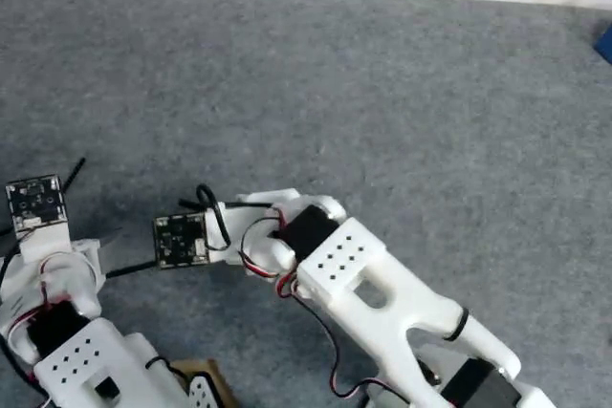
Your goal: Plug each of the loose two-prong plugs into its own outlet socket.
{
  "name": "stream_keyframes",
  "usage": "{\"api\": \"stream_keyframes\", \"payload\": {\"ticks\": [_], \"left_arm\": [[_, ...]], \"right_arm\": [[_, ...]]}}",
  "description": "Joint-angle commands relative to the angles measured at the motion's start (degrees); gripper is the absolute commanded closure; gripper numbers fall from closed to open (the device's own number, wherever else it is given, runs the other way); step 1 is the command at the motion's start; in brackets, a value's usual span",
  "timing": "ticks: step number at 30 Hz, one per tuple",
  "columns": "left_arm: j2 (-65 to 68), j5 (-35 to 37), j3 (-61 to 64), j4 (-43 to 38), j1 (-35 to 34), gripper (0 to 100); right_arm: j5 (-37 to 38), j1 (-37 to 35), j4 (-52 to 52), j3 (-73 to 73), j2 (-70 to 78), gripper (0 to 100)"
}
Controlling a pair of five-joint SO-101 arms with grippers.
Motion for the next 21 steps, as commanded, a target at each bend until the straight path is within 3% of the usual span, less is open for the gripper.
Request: {"api": "stream_keyframes", "payload": {"ticks": [1,9,21], "left_arm": [[-0.48,-0.53,-0.4,-1.32,-0.31,56],[-0.48,-0.35,-0.57,-1.32,-0.4,56],[-0.48,-0.44,-0.57,-1.32,-2.86,56]], "right_arm": [[0.97,0.66,-1.71,0.92,-0.22,99.1],[0.7,-0.13,-8.22,6.81,-0.31,99.1],[-1.41,-2.15,-8.57,8.13,-0.22,99.1]]}}
